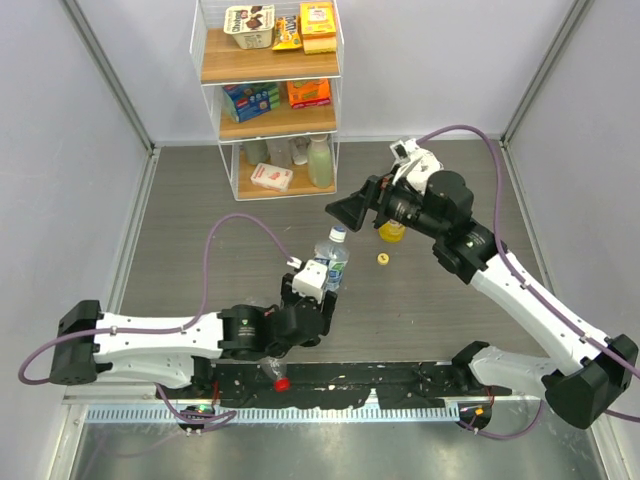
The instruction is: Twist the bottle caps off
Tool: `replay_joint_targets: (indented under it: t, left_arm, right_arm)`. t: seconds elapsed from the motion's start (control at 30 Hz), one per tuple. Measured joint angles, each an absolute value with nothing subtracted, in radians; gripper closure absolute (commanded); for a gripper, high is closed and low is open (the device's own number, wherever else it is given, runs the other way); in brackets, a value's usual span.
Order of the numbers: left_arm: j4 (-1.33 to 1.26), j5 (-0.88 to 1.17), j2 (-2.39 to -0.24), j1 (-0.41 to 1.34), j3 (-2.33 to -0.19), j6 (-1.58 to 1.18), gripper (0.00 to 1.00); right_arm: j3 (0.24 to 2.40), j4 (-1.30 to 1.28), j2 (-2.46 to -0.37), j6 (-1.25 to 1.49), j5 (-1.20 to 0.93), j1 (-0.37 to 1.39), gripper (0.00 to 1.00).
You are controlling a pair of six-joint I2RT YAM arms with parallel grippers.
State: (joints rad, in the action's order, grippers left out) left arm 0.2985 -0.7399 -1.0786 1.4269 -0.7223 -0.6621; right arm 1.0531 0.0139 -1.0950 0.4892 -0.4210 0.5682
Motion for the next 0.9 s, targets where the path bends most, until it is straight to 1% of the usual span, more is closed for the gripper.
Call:
replay_joint_targets:
  t: [0.07, 0.17, 0.23, 0.33, 0.37, 0.5, 0.9]
  left_arm:
    - [0.325, -0.782, -1.128, 1.427, -0.763, -0.675, 1.0]
    - [0.351, -0.831, -1.177, 1.427, -0.805, -0.687, 1.0]
    - [0.364, -0.86, -1.199, 1.427, -0.82, -0.699, 1.0]
    - [0.386, -0.888, -1.214, 1.427, -0.828, -0.708, 1.0]
    - [0.392, -0.896, -1.215, 1.427, -0.829, -0.711, 1.0]
    - [0.41, -0.916, -1.214, 1.427, -0.83, -0.726, 1.0]
    - [0.494, -0.949, -1.175, 1.428, -0.83, -0.774, 1.0]
  right_arm:
    - [1.089, -0.047, -1.118, 0.479, -0.343, 0.612, 0.05]
    - [1.121, -0.111, -1.148, 0.476, -0.262, 0.657, 0.13]
    - [1.133, -0.148, -1.168, 0.476, -0.211, 0.674, 0.16]
    - [1.137, -0.19, -1.19, 0.472, -0.145, 0.692, 0.19]
    - [1.137, -0.207, -1.194, 0.471, -0.122, 0.698, 0.22]
    - [1.137, -0.233, -1.195, 0.466, -0.075, 0.717, 0.28]
    - [1.137, -0.196, -1.202, 0.496, -0.064, 0.768, 0.29]
